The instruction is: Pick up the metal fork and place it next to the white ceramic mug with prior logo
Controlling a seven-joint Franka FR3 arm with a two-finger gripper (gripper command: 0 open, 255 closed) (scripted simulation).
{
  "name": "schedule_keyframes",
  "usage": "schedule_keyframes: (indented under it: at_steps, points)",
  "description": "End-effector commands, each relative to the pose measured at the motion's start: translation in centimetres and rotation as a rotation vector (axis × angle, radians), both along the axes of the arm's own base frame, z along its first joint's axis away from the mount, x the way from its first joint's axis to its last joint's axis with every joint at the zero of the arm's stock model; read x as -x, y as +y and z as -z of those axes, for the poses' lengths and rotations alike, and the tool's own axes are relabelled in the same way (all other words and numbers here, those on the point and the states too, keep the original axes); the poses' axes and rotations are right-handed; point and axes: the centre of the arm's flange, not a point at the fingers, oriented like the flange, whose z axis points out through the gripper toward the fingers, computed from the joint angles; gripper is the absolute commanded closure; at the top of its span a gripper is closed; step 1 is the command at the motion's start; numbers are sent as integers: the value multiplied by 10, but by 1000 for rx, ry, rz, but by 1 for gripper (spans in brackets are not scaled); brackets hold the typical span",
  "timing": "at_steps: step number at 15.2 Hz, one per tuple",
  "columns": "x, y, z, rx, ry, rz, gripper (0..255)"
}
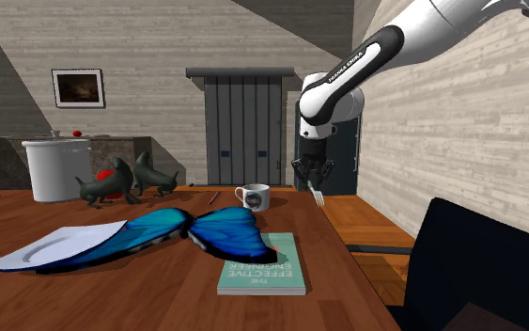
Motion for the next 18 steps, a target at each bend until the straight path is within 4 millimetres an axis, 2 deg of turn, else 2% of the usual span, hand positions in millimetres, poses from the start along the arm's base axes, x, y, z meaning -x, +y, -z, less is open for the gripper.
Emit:
schedule_keyframes:
  at_steps: [1,13,18]
  points:
    - [-1,1,11,0,-1,0,255]
    - [-1,1,75,0,-1,0,255]
    - [-1,1,77,0,-1,0,255]
